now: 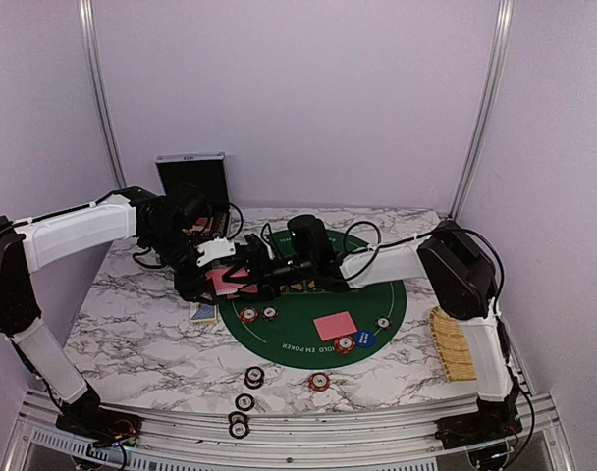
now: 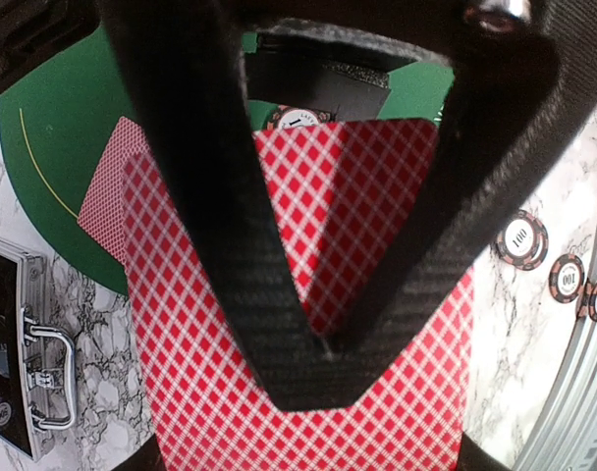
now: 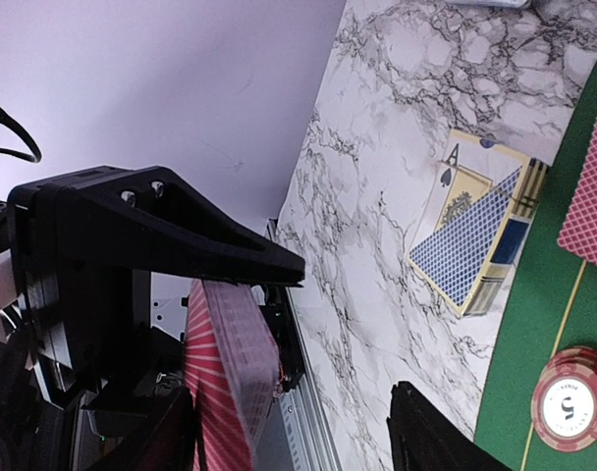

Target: Distribute texas hold em gaming equipment

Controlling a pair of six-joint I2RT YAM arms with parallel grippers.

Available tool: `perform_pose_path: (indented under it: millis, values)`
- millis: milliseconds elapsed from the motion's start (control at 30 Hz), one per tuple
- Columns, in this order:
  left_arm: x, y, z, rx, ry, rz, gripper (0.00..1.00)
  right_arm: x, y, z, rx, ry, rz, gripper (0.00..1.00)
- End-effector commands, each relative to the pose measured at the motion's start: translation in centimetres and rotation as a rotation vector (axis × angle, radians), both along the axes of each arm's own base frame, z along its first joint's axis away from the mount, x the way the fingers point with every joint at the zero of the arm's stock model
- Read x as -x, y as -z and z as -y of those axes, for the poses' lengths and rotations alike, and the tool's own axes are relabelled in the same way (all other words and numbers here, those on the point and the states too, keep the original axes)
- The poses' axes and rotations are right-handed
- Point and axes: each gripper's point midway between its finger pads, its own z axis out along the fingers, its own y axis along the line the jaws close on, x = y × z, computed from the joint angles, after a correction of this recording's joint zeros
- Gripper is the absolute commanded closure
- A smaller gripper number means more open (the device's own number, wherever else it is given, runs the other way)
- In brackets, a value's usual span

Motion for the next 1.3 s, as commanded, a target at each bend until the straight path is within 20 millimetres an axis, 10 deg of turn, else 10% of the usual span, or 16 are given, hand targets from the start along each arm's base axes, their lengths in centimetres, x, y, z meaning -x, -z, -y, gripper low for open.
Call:
perform_pose_path:
  millis: [0, 1267]
  values:
    - [0.3, -0.6, 0.3, 0.023, 0.01, -0.003, 1.0, -0.6, 0.3, 1.5, 0.044, 0.033, 0.004, 0.37]
    - [0.3, -0.4, 0.2, 0.014, 0.008, -0.002, 1.0, -1.1, -4.8, 5.2, 0.019, 0.065, 0.089, 0.87]
